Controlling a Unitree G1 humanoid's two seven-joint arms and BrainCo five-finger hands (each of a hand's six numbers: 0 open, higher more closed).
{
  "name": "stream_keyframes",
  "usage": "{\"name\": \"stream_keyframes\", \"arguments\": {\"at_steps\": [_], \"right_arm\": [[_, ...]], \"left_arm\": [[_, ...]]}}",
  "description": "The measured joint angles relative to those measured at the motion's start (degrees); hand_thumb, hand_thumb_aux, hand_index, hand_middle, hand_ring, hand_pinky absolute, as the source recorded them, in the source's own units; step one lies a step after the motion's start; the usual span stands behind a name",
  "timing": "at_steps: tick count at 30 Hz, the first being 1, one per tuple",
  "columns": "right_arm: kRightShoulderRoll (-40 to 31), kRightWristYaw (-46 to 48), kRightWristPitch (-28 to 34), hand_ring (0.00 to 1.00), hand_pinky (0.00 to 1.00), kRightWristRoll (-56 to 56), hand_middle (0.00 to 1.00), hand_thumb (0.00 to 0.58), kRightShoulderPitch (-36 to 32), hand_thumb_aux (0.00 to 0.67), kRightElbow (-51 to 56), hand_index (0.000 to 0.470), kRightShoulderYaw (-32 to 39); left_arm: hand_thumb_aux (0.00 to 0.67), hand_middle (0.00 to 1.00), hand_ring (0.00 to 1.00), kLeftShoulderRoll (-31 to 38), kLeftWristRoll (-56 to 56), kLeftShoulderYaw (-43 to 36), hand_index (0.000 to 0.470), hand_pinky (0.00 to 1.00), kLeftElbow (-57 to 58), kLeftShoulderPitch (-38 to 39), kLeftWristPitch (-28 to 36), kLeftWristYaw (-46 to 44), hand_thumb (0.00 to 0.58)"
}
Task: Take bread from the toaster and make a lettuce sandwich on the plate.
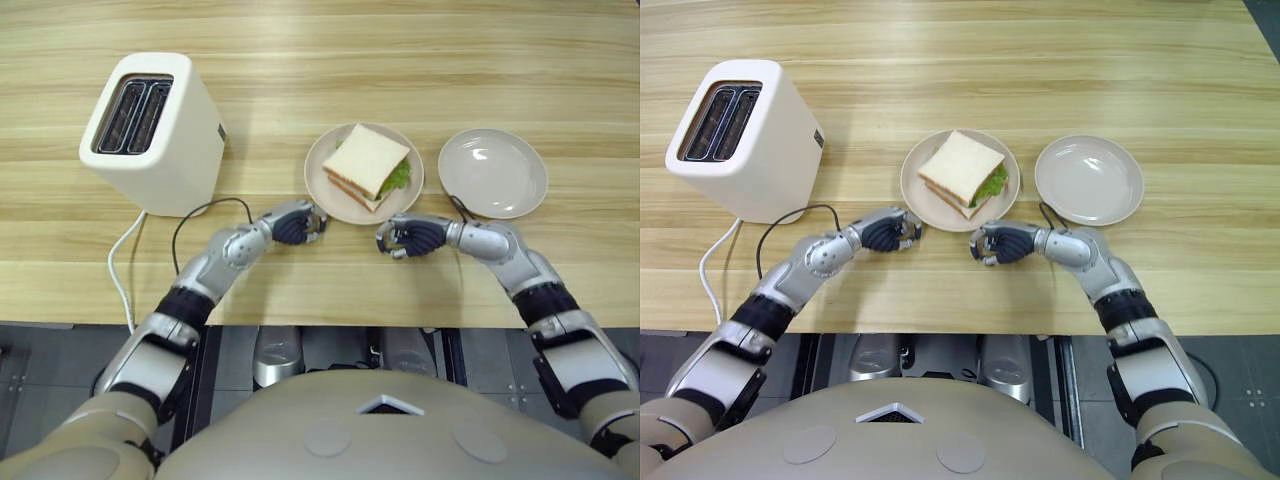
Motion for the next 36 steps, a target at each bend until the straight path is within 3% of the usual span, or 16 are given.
{"name": "stream_keyframes", "arguments": {"at_steps": [7,13,14,15,16,19,20,21,22,23,24,25,26,27,31,36], "right_arm": [[6.9,-15.2,4.4,1.00,1.00,-7.1,1.00,0.580,-17.0,0.670,24.8,0.460,3.8],[10.0,-21.6,11.1,1.00,1.00,-8.6,1.00,0.580,-22.6,0.670,31.9,0.460,4.3],[10.1,-22.2,11.1,1.00,1.00,-8.5,1.00,0.550,-22.6,0.518,32.2,0.355,4.1],[10.2,-22.5,10.9,0.53,0.53,-8.4,0.53,0.116,-22.6,0.071,32.6,0.049,3.7],[10.2,-22.6,10.5,0.00,0.00,-8.2,0.00,0.000,-22.5,0.000,32.7,0.000,3.4],[9.8,-23.9,5.8,0.00,0.00,-7.1,0.00,0.000,-21.8,0.000,32.6,0.000,2.1],[9.5,-24.2,4.7,0.00,0.00,-6.5,0.00,0.000,-21.6,0.000,32.6,0.000,1.7],[9.0,-24.4,1.7,0.00,0.00,-4.9,0.00,0.000,-20.8,0.000,31.6,0.000,0.0],[8.4,-24.6,-0.3,0.00,0.00,-3.6,0.00,0.000,-20.2,0.000,31.0,0.000,-0.9],[7.7,-24.5,-3.3,0.00,0.00,-1.7,0.00,0.000,-19.0,0.000,29.9,0.000,-2.5],[7.1,-24.0,-6.7,0.00,0.00,0.5,0.00,0.000,-17.4,0.000,28.5,0.000,-4.2],[7.0,-22.6,-9.1,0.00,0.00,2.9,0.00,0.000,-15.8,0.000,27.1,0.000,-5.7],[7.1,-20.7,-12.7,0.00,0.00,6.7,0.00,0.000,-12.8,0.000,24.3,0.000,-7.8],[7.2,-18.7,-15.8,0.00,0.00,10.1,0.00,0.000,-9.9,0.000,21.8,0.000,-9.0],[9.7,-12.4,-18.1,0.00,0.00,23.8,0.00,0.000,0.4,0.000,6.5,0.000,-11.5],[16.3,-9.9,-11.4,0.00,0.00,37.1,0.00,0.000,5.9,0.000,-7.7,0.000,-14.8]], "left_arm": [[0.670,1.00,1.00,-7.1,-0.9,1.8,0.460,1.00,26.1,-16.7,-1.0,7.7,0.580],[0.670,1.00,1.00,-11.9,-4.9,5.0,0.460,1.00,32.2,-18.9,-3.3,7.9,0.580],[0.670,1.00,1.00,-11.9,-5.1,5.6,0.460,1.00,32.7,-18.9,-3.7,7.9,0.580],[0.670,1.00,1.00,-11.8,-5.3,6.0,0.460,1.00,32.9,-18.9,-4.2,7.8,0.580],[0.670,1.00,1.00,-11.7,-5.6,6.1,0.460,1.00,32.8,-18.7,-4.6,7.8,0.580],[0.670,1.00,1.00,-10.9,-7.5,8.2,0.460,1.00,32.3,-17.0,-7.3,7.7,0.580],[0.478,1.00,1.00,-10.4,-7.8,8.4,0.328,1.00,32.0,-16.4,-7.9,7.7,0.532],[0.029,1.00,1.00,-9.5,-9.3,9.5,0.020,1.00,30.1,-14.5,-9.7,7.6,0.049],[0.000,1.00,1.00,-8.9,-10.3,10.6,0.000,1.00,28.9,-13.3,-10.7,7.4,0.000],[0.000,1.00,1.00,-8.3,-12.2,12.1,0.000,1.00,25.7,-10.8,-12.2,7.0,0.000],[0.000,0.68,0.68,-7.8,-14.4,13.5,0.000,0.68,21.8,-8.2,-13.8,6.6,0.000],[0.000,0.12,0.12,-7.5,-16.6,14.9,0.000,0.12,17.8,-5.7,-14.3,5.9,0.000],[0.000,0.00,0.00,-7.6,-19.5,16.7,0.000,0.00,11.7,-2.0,-15.1,5.0,0.000],[0.000,0.00,0.00,-8.0,-23.1,17.8,0.000,0.00,5.5,1.4,-15.2,3.8,0.000],[0.000,0.00,0.00,-10.6,-32.4,19.8,0.000,0.00,-12.7,12.8,-11.5,0.6,0.000],[0.000,0.00,0.00,-12.7,-33.9,20.2,0.000,0.00,-24.7,18.5,-7.2,0.6,0.000]]}}
